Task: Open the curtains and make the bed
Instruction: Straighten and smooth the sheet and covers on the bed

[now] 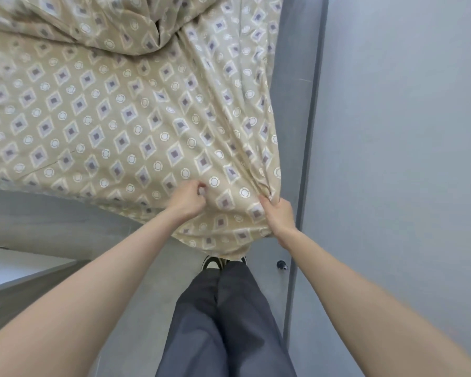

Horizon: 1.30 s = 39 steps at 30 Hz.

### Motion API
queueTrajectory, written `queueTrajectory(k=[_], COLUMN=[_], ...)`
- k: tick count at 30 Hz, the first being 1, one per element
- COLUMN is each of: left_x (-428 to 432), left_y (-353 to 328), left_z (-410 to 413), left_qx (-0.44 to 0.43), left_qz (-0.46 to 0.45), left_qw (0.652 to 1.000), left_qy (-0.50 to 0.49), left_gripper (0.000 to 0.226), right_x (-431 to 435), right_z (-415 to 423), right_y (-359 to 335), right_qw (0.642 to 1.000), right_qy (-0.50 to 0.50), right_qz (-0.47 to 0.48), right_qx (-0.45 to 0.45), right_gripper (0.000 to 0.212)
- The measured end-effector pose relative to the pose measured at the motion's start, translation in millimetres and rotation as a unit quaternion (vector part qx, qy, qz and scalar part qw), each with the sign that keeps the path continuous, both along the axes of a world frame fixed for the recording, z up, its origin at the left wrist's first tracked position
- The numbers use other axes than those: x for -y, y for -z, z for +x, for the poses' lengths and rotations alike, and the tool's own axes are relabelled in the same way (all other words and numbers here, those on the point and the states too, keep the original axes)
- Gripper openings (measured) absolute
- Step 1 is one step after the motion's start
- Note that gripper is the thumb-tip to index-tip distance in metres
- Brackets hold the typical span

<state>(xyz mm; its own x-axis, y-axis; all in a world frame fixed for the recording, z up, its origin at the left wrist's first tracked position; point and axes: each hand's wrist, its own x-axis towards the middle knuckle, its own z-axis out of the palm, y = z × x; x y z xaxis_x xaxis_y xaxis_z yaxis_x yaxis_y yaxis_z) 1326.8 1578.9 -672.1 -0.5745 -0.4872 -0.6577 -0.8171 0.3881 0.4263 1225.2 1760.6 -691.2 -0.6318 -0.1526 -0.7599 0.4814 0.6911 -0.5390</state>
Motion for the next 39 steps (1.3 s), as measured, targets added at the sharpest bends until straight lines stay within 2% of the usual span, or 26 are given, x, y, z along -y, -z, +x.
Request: queueTrajectory(k=[3, 6, 8, 10, 13, 17, 24, 34, 39], left_x=[-8, -16, -19, -22, -26, -31, -32, -21, -12], left_y=[6, 18, 23, 27, 30, 26, -26, -181, -246], left_z=[0, 1, 2, 1, -1, -6, -32, -102, -131], left_qx=[0.027, 0.040, 0.045, 0.055, 0.061, 0.070, 0.018, -0.143, -0.191], left_qz=[-0.001, 0.007, 0.024, 0.044, 0.053, 0.066, 0.071, 0.057, 0.058], left_qw=[0.999, 0.997, 0.996, 0.994, 0.991, 0.991, 0.995, 0.988, 0.980], left_qy=[0.042, 0.062, 0.074, 0.085, 0.105, 0.097, 0.070, 0.027, 0.016], left_gripper=[0.040, 0.041, 0.045, 0.048, 0.046, 0.048, 0.049, 0.048, 0.046], right_x=[-14, -20, -25, -35, -56, -71, -55, -39, -27], right_z=[10, 10, 6, 1, 6, 16, 6, -70, -114], right_y=[8, 21, 30, 40, 47, 45, -6, -184, -254], right_qw=[0.996, 0.990, 0.983, 0.968, 0.956, 0.965, 0.992, 0.991, 0.980], right_qy=[-0.052, -0.071, -0.069, -0.026, 0.024, -0.011, 0.055, 0.027, -0.002], right_qz=[0.056, 0.103, 0.135, 0.221, 0.282, 0.258, 0.109, 0.008, -0.021], right_qx=[-0.039, -0.072, -0.103, -0.119, -0.074, -0.035, -0.008, -0.132, -0.198], right_gripper=[0.043, 0.044, 0.029, 0.003, 0.034, 0.040, 0.037, 0.032, 0.027])
